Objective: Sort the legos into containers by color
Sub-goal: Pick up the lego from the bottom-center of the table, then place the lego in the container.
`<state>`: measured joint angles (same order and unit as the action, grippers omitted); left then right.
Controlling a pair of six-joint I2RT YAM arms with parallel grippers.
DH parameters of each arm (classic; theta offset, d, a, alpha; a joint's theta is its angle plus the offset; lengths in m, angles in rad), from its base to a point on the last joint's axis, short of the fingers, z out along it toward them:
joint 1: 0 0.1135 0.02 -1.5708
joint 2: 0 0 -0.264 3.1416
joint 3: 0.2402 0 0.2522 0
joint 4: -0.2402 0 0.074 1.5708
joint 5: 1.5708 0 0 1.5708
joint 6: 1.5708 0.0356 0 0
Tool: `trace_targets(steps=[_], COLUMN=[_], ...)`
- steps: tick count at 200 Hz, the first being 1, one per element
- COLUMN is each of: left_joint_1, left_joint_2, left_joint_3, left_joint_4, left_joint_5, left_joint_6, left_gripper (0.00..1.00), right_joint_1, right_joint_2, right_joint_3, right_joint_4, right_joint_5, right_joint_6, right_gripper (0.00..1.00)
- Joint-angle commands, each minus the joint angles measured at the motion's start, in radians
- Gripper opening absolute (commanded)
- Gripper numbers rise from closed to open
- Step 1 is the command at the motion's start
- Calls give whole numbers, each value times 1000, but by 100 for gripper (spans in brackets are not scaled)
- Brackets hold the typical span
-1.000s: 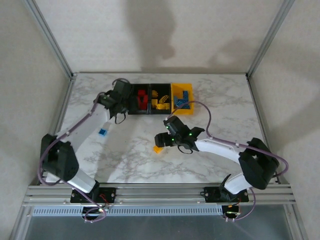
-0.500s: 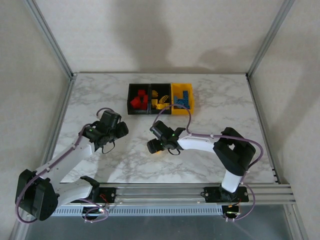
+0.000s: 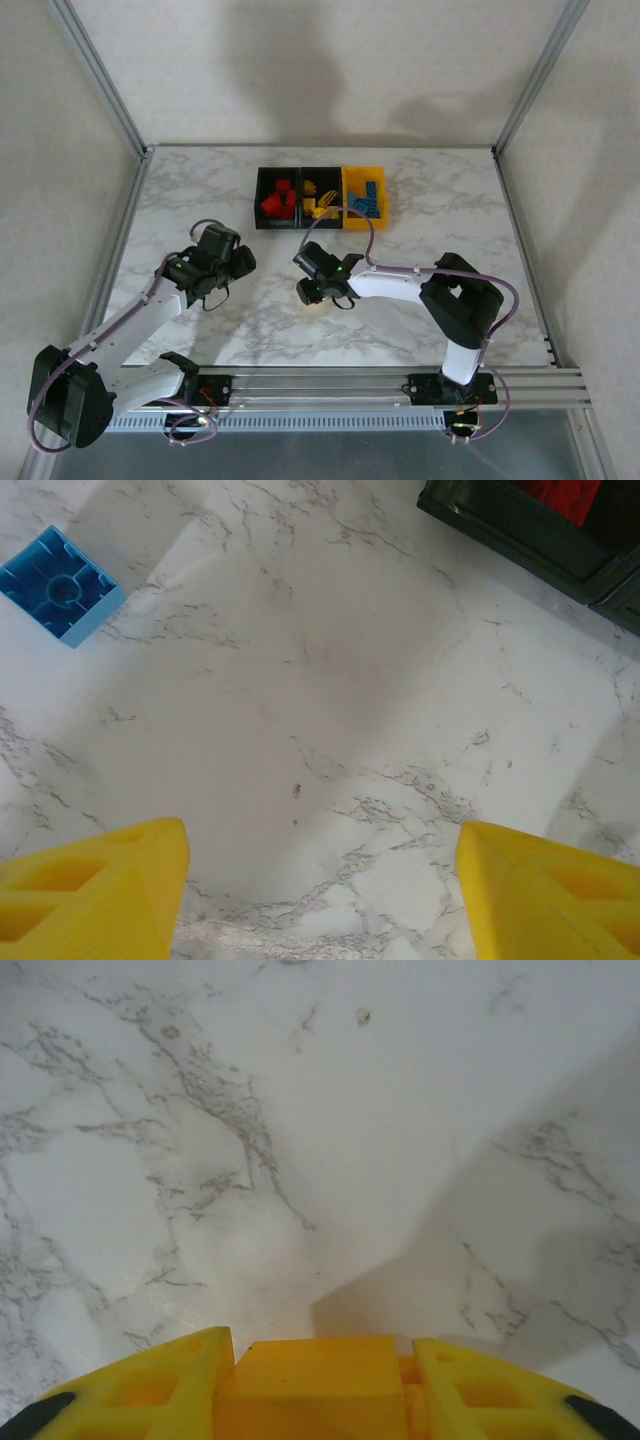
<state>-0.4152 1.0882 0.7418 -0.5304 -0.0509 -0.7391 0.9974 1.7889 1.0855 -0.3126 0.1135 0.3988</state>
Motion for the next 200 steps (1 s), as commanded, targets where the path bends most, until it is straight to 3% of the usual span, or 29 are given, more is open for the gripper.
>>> trace_targets(steps=[1,54,97,142,158,176,200], left_joint_1=[4,10,16,20,21,21,24], left_joint_2=[-6,-24,-28,-35,-39,-46,-56], left_joint_3=[-8,5,2,-11,-15,-21,-34], left_joint_4=[12,2,0,-3,-10,-22,-35], left_joint_5=[1,-20,-20,-21,-29,-46,-77], left_joint_6=[-23,-19,-23,-40,-47,-59,-77], left_gripper=[71,71,71,71,71,73,76], right_joint_1=[0,-155,-285,-357,-367,-374,-375], right_joint_2=[-15,24,176,354,407,451,451], right_joint_3=[71,313,538,742,811,885,910], right_joint_4=[-56,-117,-147,-178,-192,-219,-213], right_joint_5=[64,71,59,50,49,47,40], right_joint_6=[-15,-16,-7,5,8,12,9], right_gripper=[36,36,37,38,43,59,65])
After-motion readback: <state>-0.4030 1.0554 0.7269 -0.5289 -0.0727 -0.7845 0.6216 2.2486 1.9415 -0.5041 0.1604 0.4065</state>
